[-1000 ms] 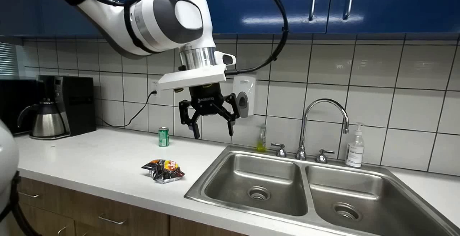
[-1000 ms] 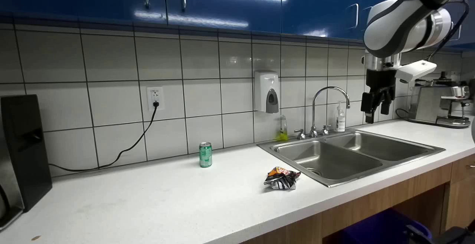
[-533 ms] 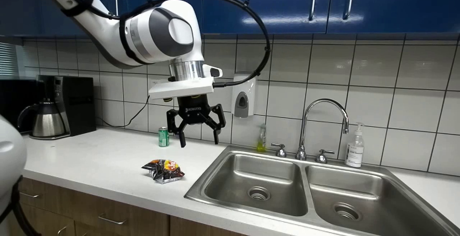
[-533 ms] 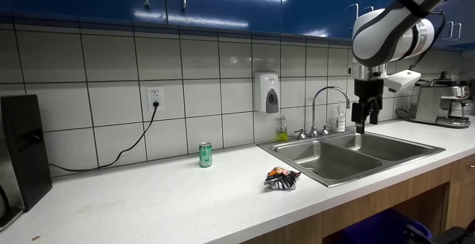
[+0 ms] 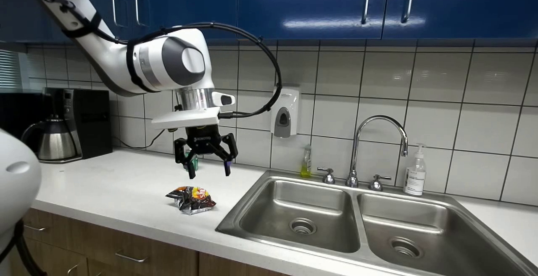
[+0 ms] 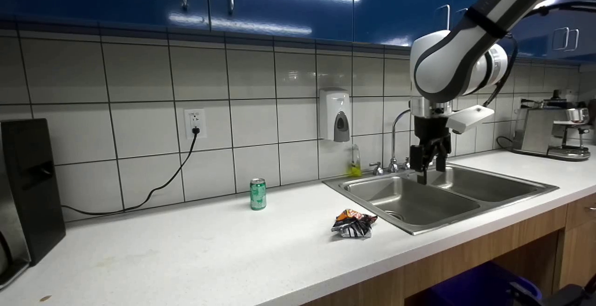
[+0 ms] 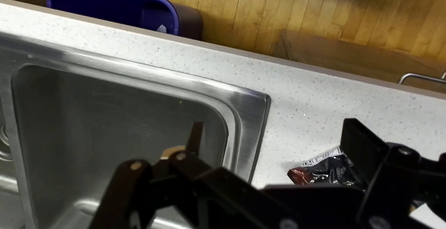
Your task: Put the black packet inside the sink.
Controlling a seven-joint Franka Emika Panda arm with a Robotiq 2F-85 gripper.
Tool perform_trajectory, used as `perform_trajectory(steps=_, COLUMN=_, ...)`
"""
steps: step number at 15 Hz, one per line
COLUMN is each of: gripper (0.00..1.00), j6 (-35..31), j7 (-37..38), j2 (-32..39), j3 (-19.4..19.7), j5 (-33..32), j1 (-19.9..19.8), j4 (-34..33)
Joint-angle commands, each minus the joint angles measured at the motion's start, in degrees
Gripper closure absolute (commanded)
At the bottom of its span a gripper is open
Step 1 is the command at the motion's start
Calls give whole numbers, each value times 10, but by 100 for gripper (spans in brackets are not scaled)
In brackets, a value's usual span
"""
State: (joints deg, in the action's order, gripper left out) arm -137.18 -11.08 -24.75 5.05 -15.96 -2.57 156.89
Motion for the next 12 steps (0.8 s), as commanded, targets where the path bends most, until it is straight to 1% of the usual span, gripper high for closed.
perform_trajectory(steps=1, gripper=0, j6=-34, j7=123, j2=58, j3=-60, j5=-11, j1=-10, j4=-21)
perform_trajectory(steps=4, gripper=0, j6=-42, j7=215, j2=99, j3=-103, j5=-20, j1=-7, j4=-35)
perform_trajectory(steps=7, gripper=0, j6=-39, j7=283, j2=138, j3=-131, j5=-26, j1=1, j4=-55)
perform_trajectory(steps=10, gripper=0, j6=-42, j7=336, j2=176, j3=-143, j5=-26, j1=14, j4=-80)
perform_trajectory(steps=12, gripper=0, j6=-59, j7=364, j2=202, j3=-143, j5=-24, j1=23, j4=-98)
